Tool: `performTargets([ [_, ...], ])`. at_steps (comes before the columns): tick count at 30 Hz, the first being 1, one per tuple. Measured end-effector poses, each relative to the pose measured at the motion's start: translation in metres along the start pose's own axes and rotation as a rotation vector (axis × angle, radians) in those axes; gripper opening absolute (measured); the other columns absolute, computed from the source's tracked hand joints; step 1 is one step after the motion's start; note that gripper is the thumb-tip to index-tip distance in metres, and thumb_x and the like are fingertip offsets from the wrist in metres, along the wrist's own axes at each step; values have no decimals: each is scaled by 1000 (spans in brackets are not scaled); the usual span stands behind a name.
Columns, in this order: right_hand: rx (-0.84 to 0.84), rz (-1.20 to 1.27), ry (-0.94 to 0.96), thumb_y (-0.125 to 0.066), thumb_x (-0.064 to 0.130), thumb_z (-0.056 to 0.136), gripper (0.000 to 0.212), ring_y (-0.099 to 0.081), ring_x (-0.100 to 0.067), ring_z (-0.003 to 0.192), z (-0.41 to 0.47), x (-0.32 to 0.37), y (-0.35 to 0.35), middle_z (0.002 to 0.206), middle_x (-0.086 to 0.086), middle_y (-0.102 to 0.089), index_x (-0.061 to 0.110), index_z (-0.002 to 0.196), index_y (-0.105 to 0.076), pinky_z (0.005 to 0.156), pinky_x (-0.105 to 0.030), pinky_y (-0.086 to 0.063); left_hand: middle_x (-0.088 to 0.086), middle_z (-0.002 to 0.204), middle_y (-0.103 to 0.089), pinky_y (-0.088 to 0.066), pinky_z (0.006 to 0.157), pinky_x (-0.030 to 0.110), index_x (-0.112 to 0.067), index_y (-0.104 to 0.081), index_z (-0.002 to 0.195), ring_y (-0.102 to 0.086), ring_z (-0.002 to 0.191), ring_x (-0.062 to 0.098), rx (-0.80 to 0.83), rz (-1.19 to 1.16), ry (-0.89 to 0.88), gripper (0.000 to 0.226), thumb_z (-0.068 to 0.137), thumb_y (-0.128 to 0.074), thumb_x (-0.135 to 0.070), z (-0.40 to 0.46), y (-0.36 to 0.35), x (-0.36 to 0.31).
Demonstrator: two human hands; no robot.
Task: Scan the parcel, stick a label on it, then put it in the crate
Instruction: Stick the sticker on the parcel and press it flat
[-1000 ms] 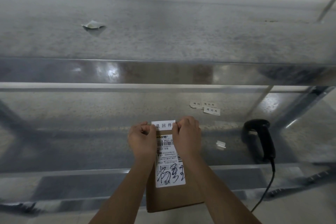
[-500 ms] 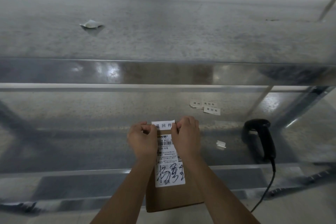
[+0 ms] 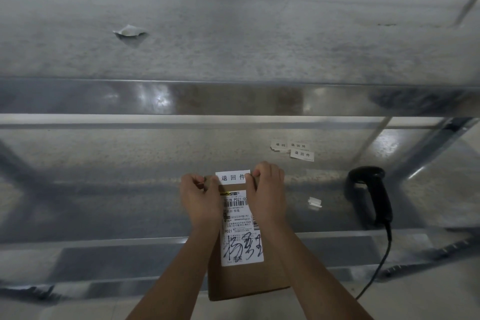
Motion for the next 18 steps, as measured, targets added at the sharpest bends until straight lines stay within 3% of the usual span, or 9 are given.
performTargets([
  [6,-12,-29,-52,-51,38,92,23,-41,-12,85,-2,0,1,87,6,-43,21,83,-39,72,-28,-43,2,84,-54,-38,57,21,-13,-46,98,-51,70,10,91,44,46,35,79,-69,-29,-3,1,-2],
  [9,-28,-42,-42,-53,40,91,24,-40,-12,84,-2,0,1,87,6,-44,21,84,-39,73,-26,-39,6,87,-56,-40,58,22,-14,-45,95,-54,74,16,75,70,16,31,81,-67,-30,-2,1,0],
  [14,-57,-30,-18,-55,37,91,25,-39,-12,83,-2,-1,1,84,7,-43,22,81,-38,71,-26,-37,10,93,-58,-54,74,40,-18,-44,92,-60,84,25,101,92,-1,27,83,-64,-33,1,1,4],
  [18,-51,-27,-32,-54,33,92,22,-41,-13,83,-1,-2,1,84,7,-44,22,82,-39,71,-25,-34,11,93,-58,-52,72,34,-15,-44,92,-60,87,28,158,104,13,24,84,-63,-28,6,4,2],
])
Point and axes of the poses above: each hand's wrist, its own z-axis towards the middle knuckle, its own y-axis out of the back of the hand, x = y × z, the point moved 1 cm from there along z, towards the middle knuckle
